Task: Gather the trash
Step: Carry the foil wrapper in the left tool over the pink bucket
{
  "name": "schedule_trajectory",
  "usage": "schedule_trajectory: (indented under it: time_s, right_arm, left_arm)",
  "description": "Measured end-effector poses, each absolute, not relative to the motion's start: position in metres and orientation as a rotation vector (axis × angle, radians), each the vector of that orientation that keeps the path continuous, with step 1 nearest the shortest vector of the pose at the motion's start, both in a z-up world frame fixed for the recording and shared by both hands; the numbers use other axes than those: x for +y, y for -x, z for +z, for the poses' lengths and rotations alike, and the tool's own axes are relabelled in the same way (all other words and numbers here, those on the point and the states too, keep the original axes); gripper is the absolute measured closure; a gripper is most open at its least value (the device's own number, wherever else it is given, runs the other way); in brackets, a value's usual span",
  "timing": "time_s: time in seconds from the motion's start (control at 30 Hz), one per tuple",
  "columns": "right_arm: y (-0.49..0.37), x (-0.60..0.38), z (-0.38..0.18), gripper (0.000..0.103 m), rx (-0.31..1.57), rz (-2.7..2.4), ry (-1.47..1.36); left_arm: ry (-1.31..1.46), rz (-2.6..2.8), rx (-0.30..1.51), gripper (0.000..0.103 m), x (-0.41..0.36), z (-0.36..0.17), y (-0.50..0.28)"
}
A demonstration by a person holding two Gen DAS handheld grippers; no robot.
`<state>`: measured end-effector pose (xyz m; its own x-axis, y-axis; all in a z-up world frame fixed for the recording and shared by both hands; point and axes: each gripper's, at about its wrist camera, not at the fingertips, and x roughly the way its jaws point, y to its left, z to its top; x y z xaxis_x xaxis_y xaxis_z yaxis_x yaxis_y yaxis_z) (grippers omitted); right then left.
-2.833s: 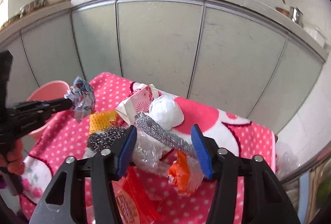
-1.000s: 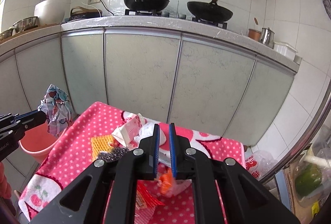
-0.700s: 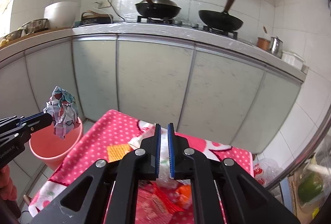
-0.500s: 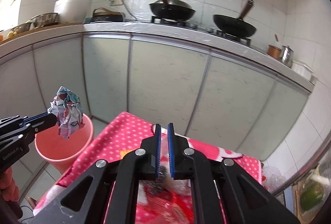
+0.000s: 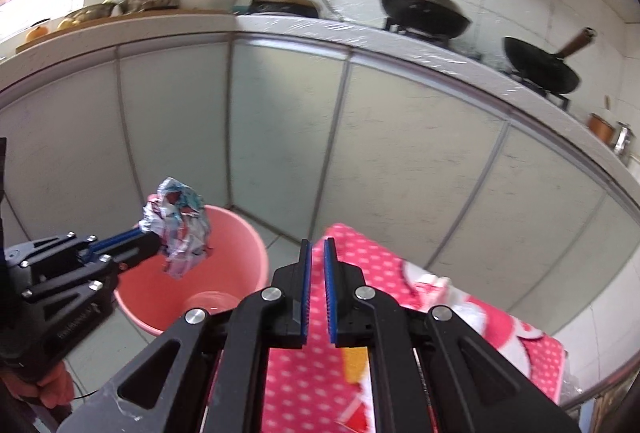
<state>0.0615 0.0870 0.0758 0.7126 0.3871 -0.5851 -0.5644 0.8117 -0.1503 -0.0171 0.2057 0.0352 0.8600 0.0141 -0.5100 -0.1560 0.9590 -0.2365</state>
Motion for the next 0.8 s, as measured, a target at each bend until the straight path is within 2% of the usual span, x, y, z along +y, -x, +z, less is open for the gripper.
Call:
schedule_trajectory:
  time_s: [0.4,0.8]
  right_arm:
    - [-0.073,0.155,0.04,0.097,0.63,0.608,0.378]
    - [-0.1,0.179,0.001,0.097,0.752,0.636,0.343]
  left_arm:
    - [0.307,0.167,0.604,0.094,0.243,-0.003,0.004]
    - [0.303,0.214,0.683,0.094,0.257,-0.041,-0.016]
